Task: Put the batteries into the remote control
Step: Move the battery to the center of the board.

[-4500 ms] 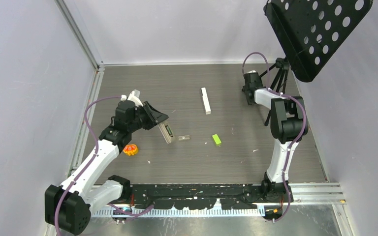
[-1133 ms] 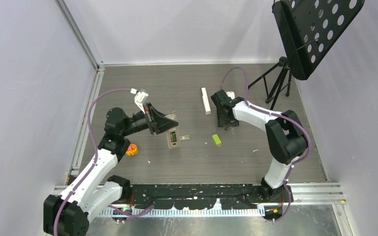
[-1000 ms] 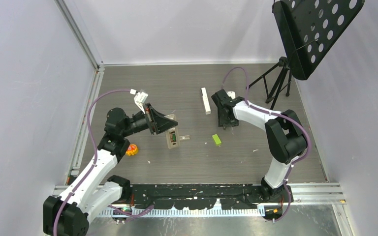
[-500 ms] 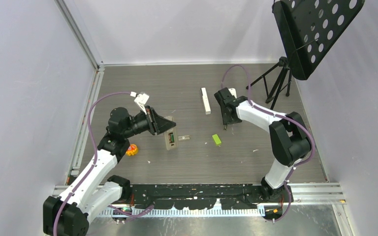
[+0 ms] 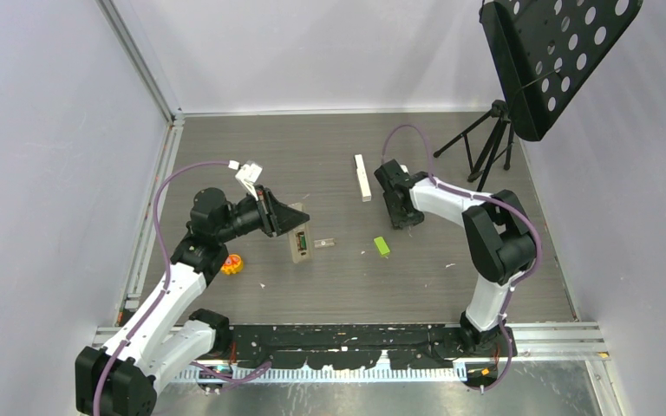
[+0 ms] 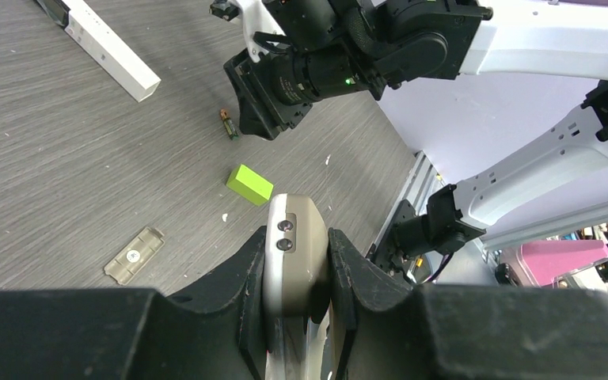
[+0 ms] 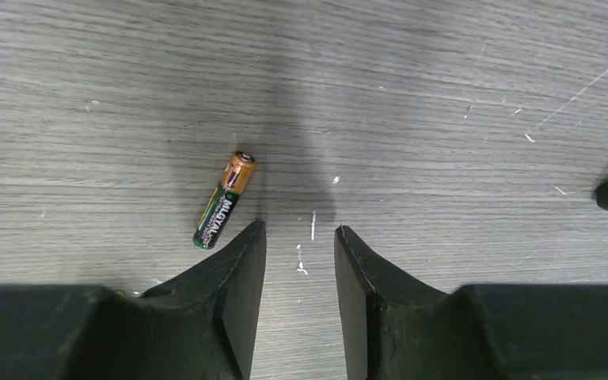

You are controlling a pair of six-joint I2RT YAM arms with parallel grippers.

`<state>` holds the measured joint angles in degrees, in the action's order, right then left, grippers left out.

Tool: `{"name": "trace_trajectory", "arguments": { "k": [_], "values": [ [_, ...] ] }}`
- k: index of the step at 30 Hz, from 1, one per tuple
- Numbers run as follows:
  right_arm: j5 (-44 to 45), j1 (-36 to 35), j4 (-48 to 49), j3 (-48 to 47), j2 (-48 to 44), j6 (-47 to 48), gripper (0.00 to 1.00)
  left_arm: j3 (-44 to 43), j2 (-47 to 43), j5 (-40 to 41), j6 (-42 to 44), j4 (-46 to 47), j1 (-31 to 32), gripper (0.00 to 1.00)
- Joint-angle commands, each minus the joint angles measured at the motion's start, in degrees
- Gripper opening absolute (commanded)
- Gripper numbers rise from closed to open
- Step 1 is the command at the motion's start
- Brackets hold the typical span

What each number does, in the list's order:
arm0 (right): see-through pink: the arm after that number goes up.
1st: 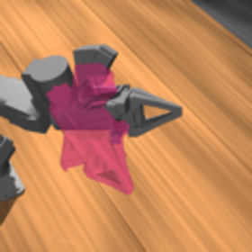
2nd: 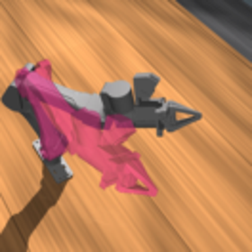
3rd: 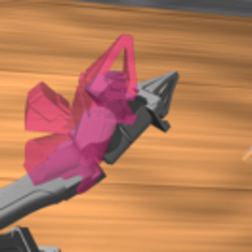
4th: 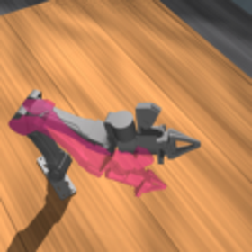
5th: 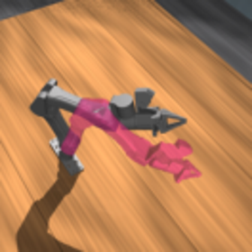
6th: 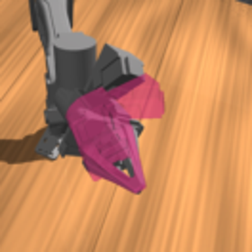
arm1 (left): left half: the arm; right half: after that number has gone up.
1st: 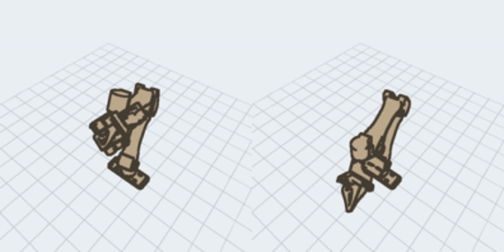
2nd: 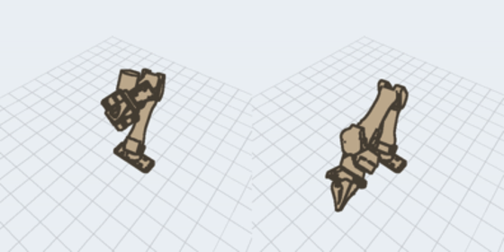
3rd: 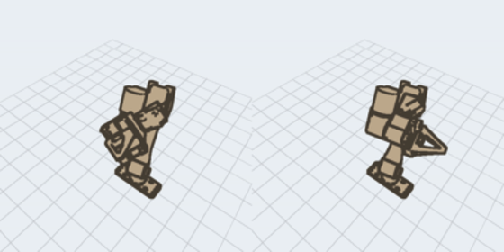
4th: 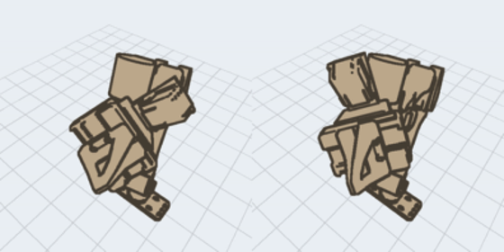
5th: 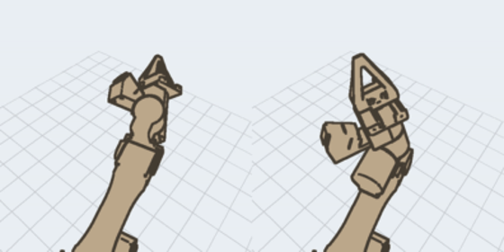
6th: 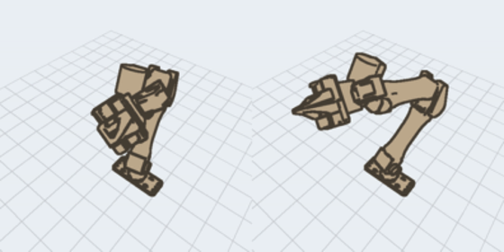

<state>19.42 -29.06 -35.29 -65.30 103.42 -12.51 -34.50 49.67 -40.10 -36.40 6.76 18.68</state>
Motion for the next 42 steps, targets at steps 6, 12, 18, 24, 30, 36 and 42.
{"name": "trace_trajectory", "arguments": {
  "k": [6, 12, 18, 24, 30, 36, 42],
  "values": [
    [-5.0, -1.4, 3.0, -1.8, 2.6, -0.5, 0.43, -2.9, -0.6, 0.5, 1.3, 0.8, -0.1, 0.00],
    [-6.0, -2.1, 5.7, -3.8, 4.3, -2.4, 0.48, -2.9, -0.5, 0.7, 1.4, 0.5, -0.1, 0.00],
    [-6.7, -2.1, 7.6, -6.2, 6.9, 2.0, 0.57, -3.1, -0.2, 0.8, 1.7, 0.3, -0.1, 0.00],
    [-8.6, -2.1, 6.2, -10.8, 10.9, 10.2, 0.58, -3.4, 0.2, 1.0, 1.8, 0.0, -0.1, 0.00],
    [-9.7, -2.4, 3.8, -15.8, 13.4, 13.5, 0.58, -3.7, 0.3, 1.3, 2.1, -0.6, -0.1, 0.00],
    [-9.7, -4.8, 5.4, -15.7, 14.1, 20.5, 0.58, -4.1, 0.3, 1.4, 2.2, -1.0, -0.1, 0.00],
    [-6.4, -7.2, 6.3, -15.8, 13.7, 24.7, 0.58, -4.6, 0.1, 1.7, 2.7, -1.9, -0.1, 0.00]
  ]
}}
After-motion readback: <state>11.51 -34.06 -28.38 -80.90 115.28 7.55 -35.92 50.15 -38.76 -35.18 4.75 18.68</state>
